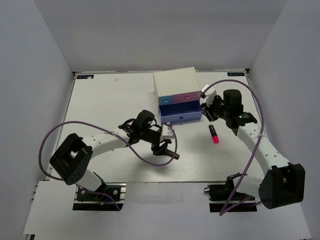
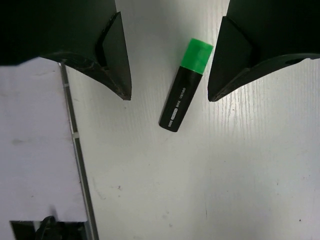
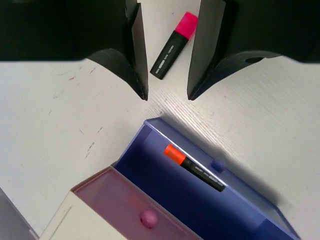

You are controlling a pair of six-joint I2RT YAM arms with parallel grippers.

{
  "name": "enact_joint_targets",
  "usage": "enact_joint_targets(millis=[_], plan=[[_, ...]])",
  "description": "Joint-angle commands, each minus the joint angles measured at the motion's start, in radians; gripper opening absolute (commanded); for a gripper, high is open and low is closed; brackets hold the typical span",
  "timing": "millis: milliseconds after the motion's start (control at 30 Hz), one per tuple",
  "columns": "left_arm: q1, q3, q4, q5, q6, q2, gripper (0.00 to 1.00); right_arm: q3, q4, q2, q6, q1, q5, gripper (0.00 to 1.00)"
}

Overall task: Sort the stationery into containers
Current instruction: Grab a piece of stationery with the left arm

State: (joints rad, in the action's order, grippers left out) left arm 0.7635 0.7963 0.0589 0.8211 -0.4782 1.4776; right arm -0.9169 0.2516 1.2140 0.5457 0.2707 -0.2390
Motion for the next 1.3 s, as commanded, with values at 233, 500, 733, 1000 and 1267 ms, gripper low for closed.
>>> enact_joint_targets(millis=[233,500,733,1000,1267], plan=[[0.063,0.092,0.111,-0.181,-0.152,0.128,0.78,0.111,0.021,-0.221,-0.118,-0.097,-0.216,0.45],[0.092,0.19,0.121,-0.292,-0.163,0.249,0.78,0.17,-0.002,-0.352,-0.125,-0.143,-0.256,0.46],[0.123,0.236,0.222,-0.373,-0.201,0.343,0.68,0.184,0.02,-0.438,-0.128,-0.183,-0.302,0.48],[0.155,0.227,0.239,-0.496,-0.224,0.31,0.34,0.193,0.017,-0.444,-0.128,-0.229,-0.339,0.48],[0.129,0.383,0.285,-0.502,-0.171,0.27,0.28,0.239,-0.009,-0.492,-0.124,-0.26,-0.281,0.59]])
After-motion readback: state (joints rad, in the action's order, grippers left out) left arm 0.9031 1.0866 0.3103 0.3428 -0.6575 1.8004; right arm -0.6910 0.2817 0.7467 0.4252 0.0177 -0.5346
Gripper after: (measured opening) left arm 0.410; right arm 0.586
